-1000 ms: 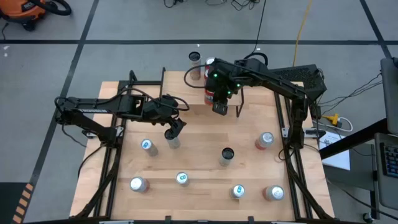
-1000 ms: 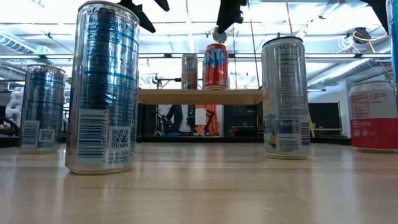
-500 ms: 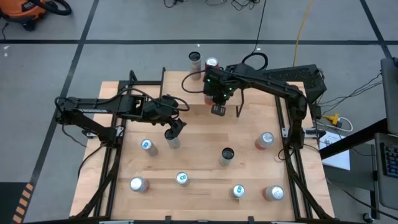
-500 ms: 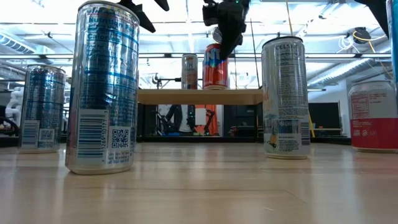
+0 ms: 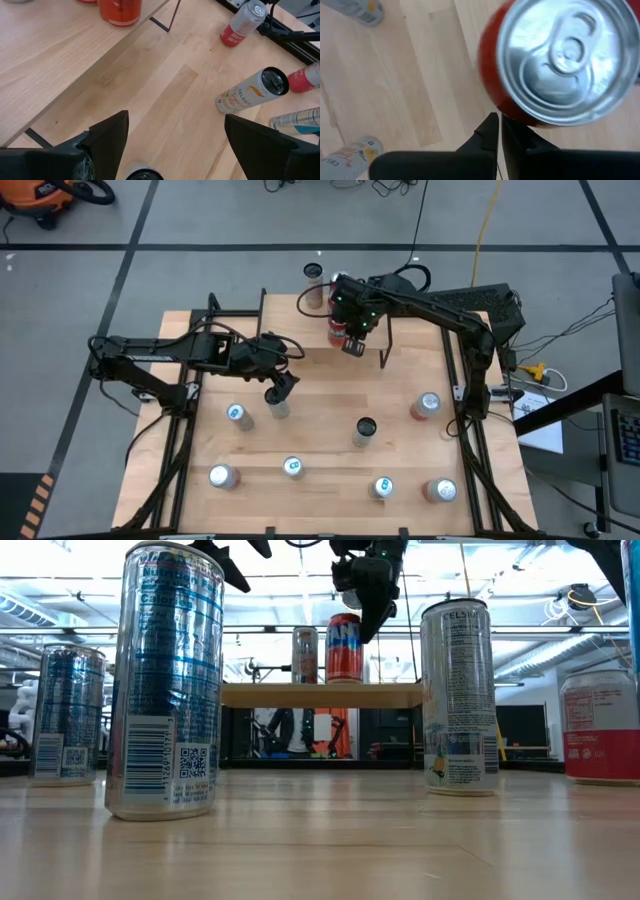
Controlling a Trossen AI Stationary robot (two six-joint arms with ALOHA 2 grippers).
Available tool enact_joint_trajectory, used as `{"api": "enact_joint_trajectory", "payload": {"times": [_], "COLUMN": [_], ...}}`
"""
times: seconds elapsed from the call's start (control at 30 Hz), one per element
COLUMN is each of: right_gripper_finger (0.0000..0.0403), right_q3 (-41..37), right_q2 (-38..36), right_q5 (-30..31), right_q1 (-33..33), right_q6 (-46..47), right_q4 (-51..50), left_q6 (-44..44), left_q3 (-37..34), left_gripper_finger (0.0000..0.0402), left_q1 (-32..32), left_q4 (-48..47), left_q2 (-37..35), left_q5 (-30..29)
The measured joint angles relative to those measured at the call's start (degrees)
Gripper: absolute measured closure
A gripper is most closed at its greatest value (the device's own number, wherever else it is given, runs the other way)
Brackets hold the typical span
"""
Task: Place canned beverage on shelf
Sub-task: Put the orange soda can aligned with the other orange soda cans on the shelf
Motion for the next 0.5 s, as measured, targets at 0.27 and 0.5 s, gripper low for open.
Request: {"api": "enact_joint_trajectory", "payload": {"times": [0.27,0.5], "right_gripper_finger": [0.0401,0.0401], "right_q3": [0.00,-0.02], "right_q2": [-0.20,-3.38], "right_q5": [0.02,0.00], "right_q1": [-0.59,-0.71], "right_q6": [-0.09,-0.43], "right_q4": [-3.00,-5.94], "left_q6": [0.06,0.03], "left_q3": [0.00,0.00], "left_gripper_finger": [0.0071,0.0071], "left_q1": [0.00,0.00], "left_q4": [-0.02,-0.02], "left_q2": [-0.01,-0.01], "left_q5": [0.00,0.00]}}
